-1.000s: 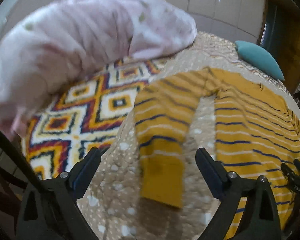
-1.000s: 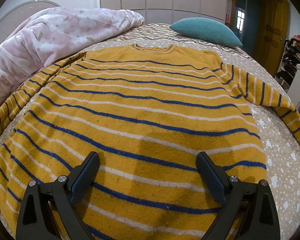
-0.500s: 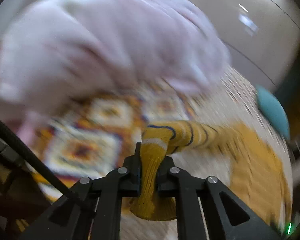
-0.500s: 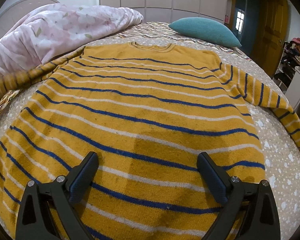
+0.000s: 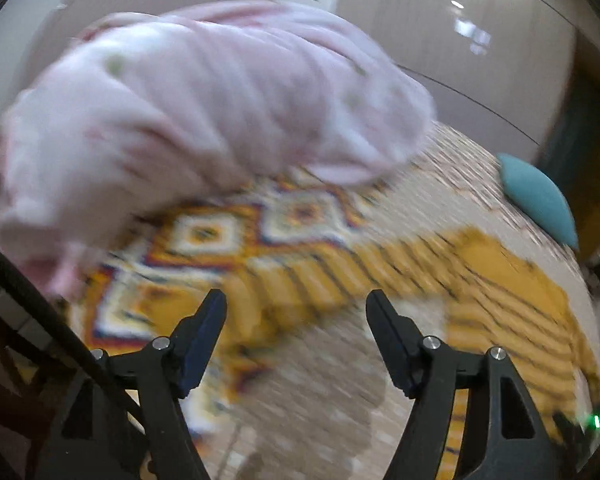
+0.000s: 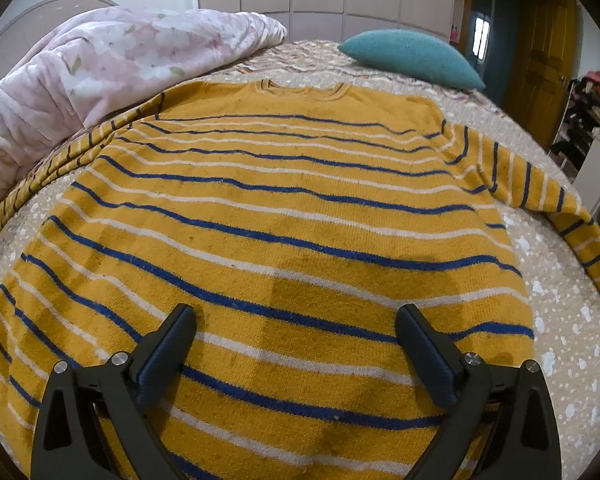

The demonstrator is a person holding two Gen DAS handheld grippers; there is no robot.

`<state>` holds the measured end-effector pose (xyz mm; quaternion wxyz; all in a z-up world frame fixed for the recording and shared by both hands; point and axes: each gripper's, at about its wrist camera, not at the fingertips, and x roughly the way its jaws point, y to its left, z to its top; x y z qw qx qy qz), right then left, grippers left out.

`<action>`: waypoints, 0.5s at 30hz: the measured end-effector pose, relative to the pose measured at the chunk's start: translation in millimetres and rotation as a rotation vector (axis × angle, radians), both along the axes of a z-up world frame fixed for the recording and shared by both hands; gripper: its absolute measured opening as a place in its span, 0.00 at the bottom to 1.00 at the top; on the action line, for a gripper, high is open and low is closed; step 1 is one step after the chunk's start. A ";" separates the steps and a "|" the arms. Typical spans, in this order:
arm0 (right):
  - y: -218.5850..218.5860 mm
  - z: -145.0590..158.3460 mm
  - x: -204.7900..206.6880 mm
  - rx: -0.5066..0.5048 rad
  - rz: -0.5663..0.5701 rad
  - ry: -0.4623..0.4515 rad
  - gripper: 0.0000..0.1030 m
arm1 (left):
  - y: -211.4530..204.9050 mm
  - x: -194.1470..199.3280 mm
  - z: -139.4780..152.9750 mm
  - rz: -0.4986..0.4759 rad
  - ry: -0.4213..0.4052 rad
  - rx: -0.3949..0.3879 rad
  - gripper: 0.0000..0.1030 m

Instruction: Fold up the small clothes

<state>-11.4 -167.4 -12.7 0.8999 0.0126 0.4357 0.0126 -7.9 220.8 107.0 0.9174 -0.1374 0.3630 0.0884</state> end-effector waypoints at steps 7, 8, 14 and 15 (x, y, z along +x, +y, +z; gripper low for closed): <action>1.2 0.2 7.3 0.009 0.006 0.074 1.00 | -118.7 -7.1 -32.4 -0.211 0.049 -0.015 0.73; 1.8 0.5 7.5 0.001 0.013 0.077 1.00 | -134.7 -7.1 -39.2 -0.242 0.065 -0.019 0.73; -43.9 38.1 -24.7 0.131 -0.068 -0.105 0.85 | -226.0 4.4 -71.9 -0.407 0.095 0.100 0.73; -63.7 45.3 -36.3 0.140 -0.113 -0.142 0.85 | -236.4 6.1 -77.2 -0.433 0.100 0.123 0.73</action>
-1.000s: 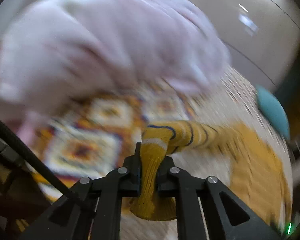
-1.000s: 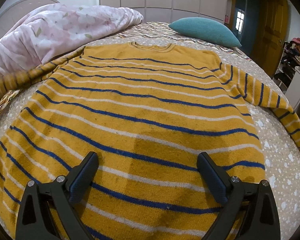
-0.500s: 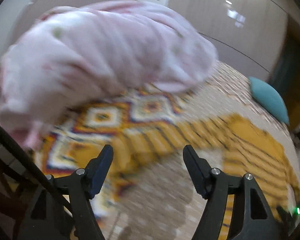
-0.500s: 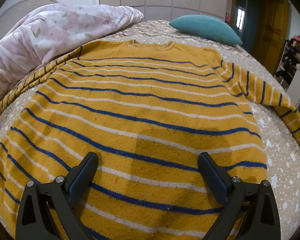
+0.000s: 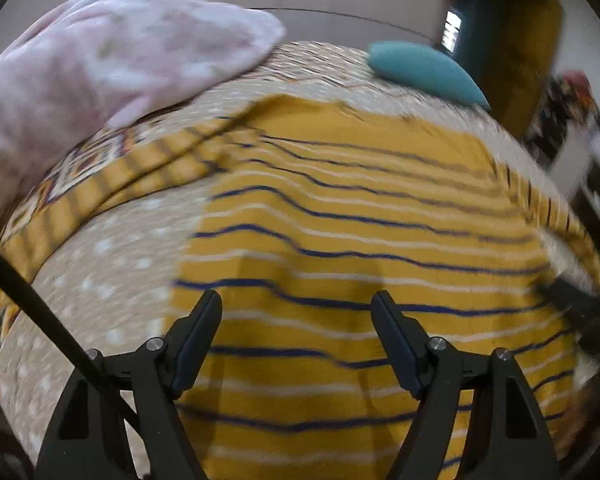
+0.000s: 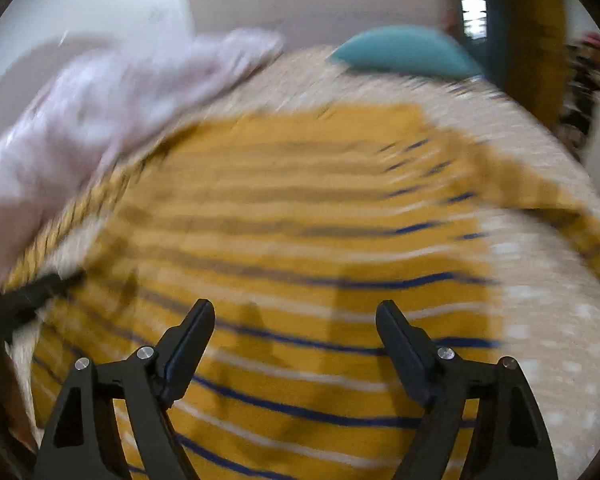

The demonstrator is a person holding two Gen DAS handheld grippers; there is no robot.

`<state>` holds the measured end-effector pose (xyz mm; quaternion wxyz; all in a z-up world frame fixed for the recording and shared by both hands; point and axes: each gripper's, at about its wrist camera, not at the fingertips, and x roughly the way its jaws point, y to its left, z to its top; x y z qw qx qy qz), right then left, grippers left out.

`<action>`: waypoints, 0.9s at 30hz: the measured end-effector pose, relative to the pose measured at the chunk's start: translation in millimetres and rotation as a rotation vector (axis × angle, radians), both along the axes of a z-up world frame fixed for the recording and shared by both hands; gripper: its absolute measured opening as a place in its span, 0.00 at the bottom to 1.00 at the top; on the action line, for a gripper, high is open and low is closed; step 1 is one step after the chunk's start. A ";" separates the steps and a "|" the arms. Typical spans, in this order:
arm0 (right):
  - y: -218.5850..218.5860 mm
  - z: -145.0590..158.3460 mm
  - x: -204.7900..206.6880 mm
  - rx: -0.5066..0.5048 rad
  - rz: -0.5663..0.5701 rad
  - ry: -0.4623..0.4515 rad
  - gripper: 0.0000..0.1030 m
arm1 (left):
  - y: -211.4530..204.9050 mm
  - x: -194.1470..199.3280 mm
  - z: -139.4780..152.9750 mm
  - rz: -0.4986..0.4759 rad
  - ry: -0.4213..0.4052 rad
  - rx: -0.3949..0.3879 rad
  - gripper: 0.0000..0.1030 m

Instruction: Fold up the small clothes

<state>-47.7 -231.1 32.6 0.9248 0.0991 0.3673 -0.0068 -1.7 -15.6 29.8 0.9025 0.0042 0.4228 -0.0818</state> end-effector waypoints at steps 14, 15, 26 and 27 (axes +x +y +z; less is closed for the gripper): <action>-271.3 -32.5 -106.3 0.393 -0.576 0.000 0.75 | -8.5 17.3 -37.3 -0.042 0.070 0.018 0.95; -279.9 -31.5 -105.6 0.416 -0.605 -0.011 0.76 | -8.6 16.6 -37.3 -0.040 0.066 0.019 0.95; -353.6 -6.1 -75.9 0.431 -0.778 -0.035 0.06 | -6.2 19.9 -36.2 -0.041 0.062 -0.001 0.96; -362.6 8.1 -78.0 0.369 -0.814 -0.045 0.06 | -6.0 19.9 -36.2 -0.041 0.061 -0.004 0.96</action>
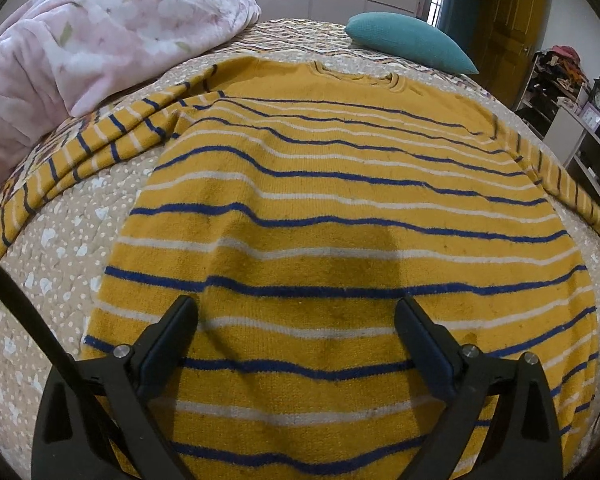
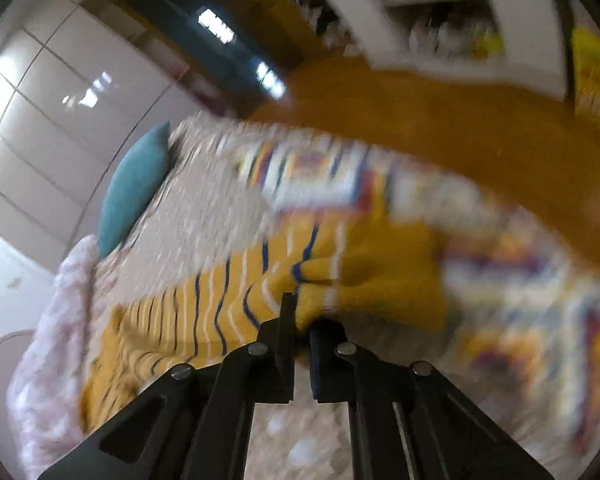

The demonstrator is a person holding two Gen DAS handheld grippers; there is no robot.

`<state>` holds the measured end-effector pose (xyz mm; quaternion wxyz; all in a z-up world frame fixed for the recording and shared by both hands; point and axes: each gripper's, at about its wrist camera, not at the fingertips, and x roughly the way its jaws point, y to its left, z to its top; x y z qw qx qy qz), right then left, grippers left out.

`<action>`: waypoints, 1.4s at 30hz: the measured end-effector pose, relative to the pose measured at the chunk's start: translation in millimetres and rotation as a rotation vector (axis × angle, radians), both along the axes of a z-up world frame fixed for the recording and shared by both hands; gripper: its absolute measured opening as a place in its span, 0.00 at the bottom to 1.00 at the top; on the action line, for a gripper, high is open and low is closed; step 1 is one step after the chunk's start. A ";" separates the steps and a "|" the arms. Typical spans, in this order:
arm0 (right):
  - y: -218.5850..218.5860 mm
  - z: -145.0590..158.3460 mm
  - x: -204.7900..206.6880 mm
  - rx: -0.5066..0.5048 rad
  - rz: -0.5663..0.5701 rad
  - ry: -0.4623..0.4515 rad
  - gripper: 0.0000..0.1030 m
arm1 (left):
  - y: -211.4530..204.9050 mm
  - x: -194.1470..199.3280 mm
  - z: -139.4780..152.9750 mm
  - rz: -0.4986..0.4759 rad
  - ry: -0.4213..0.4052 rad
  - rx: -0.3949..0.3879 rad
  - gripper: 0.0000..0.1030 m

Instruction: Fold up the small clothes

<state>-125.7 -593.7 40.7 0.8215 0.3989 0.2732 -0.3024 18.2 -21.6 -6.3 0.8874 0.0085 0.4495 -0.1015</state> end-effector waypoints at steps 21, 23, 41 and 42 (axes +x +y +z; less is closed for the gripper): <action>421.7 74.4 253.2 -0.480 0.896 0.154 0.06 | 132.4 -32.7 60.3 0.168 -0.273 -0.294 0.96; 468.6 57.1 267.3 -0.551 0.960 0.203 0.06 | 154.3 -40.2 52.4 0.237 -0.305 -0.283 0.96; 654.2 -21.4 231.8 -1.049 1.456 0.291 0.34 | 261.6 -65.4 52.4 0.543 -0.376 -0.522 0.96; 653.0 -15.1 224.6 -1.018 1.471 0.270 0.40 | 272.0 -68.5 50.2 0.587 -0.371 -0.539 0.96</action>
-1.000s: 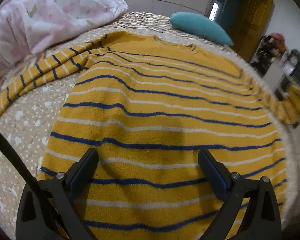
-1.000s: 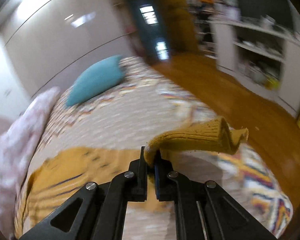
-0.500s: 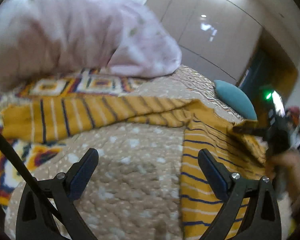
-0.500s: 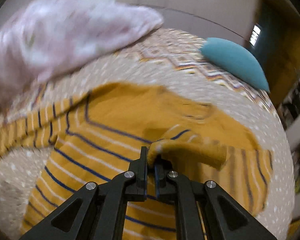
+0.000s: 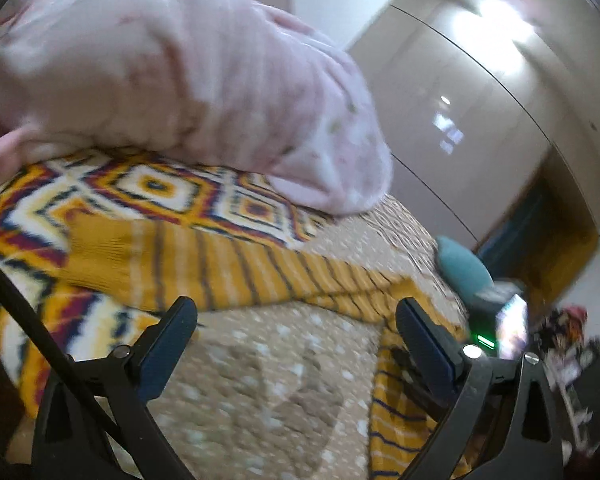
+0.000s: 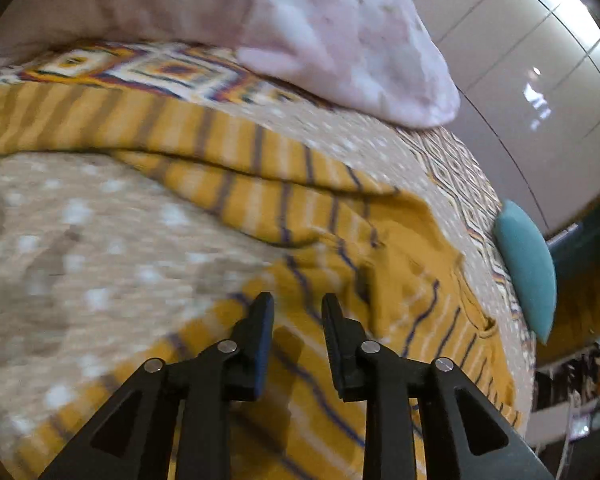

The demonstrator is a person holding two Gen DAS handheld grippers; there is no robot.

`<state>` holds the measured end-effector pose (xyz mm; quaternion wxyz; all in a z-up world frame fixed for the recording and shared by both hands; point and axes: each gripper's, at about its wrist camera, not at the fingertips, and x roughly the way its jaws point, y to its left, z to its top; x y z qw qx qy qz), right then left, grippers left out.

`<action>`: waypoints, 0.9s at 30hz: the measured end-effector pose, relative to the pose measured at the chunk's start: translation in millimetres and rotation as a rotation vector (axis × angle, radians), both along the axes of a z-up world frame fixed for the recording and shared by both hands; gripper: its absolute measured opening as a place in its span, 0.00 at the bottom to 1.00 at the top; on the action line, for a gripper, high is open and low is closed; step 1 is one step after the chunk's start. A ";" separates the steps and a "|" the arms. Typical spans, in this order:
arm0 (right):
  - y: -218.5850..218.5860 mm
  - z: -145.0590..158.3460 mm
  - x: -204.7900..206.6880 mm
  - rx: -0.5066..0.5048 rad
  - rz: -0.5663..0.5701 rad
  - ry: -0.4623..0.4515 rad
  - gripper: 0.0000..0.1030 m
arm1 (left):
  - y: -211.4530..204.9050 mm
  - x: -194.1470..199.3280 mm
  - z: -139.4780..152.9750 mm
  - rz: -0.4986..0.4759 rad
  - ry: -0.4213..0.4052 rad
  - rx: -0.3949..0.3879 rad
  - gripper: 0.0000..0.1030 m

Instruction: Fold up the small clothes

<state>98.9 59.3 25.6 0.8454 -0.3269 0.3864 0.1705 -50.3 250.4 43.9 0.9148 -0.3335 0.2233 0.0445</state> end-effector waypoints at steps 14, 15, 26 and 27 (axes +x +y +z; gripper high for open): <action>-88.9 38.7 5.7 0.173 -0.311 0.026 0.51 | 57.8 -26.2 -17.0 0.262 0.097 -0.096 0.96; -76.9 39.8 4.5 0.182 -0.282 0.033 0.51 | 63.3 -33.7 -17.9 0.299 0.098 -0.113 0.96; 78.9 22.3 -15.0 0.566 -0.041 0.438 0.51 | 97.7 -129.9 5.9 0.482 0.040 -0.045 0.96; 86.2 17.4 -17.6 0.594 -0.040 0.474 0.51 | 101.6 -138.8 4.1 0.491 0.055 -0.029 0.96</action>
